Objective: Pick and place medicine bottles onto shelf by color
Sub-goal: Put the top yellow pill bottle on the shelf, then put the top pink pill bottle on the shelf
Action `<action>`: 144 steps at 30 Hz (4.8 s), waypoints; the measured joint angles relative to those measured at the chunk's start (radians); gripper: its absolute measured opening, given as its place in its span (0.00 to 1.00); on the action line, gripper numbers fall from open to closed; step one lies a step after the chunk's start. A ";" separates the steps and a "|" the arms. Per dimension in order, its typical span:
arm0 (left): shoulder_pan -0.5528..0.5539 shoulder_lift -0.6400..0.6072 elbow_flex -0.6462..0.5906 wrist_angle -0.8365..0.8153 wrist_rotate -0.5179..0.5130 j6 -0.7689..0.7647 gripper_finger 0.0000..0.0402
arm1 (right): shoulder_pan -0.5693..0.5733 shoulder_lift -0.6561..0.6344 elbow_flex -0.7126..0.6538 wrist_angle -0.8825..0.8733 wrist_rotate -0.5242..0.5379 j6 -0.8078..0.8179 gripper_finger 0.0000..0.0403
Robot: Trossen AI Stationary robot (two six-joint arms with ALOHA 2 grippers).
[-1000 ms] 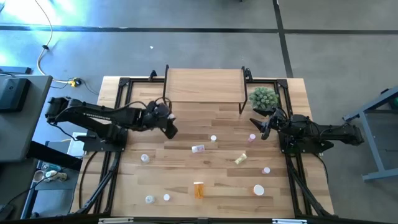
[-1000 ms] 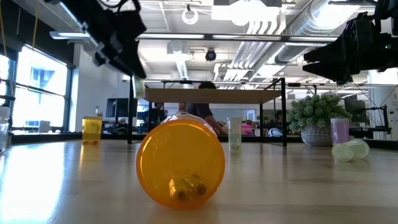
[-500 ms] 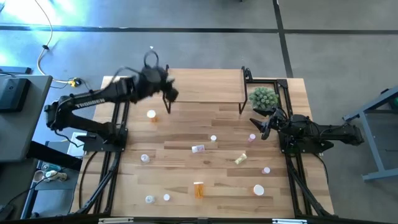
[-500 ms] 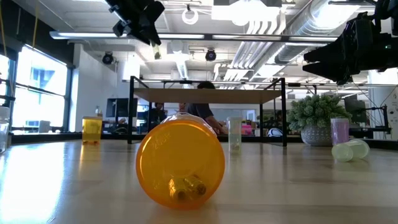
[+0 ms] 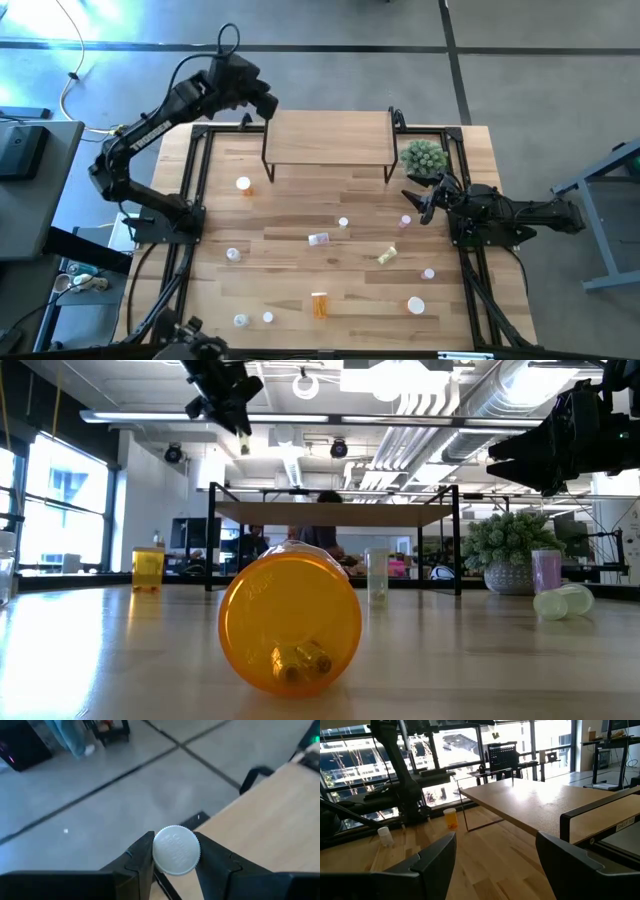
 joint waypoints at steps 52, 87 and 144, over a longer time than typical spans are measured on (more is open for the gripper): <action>-0.074 0.295 0.021 -0.104 0.034 -0.080 0.28 | 0.000 0.000 0.000 0.000 0.000 0.000 0.65; -0.073 0.215 0.080 -0.102 0.057 -0.044 0.44 | 0.000 0.000 0.000 0.000 0.000 0.000 0.65; -1.013 -0.167 -0.944 0.924 0.013 -0.263 0.43 | 0.000 0.000 0.000 0.000 0.000 0.000 0.65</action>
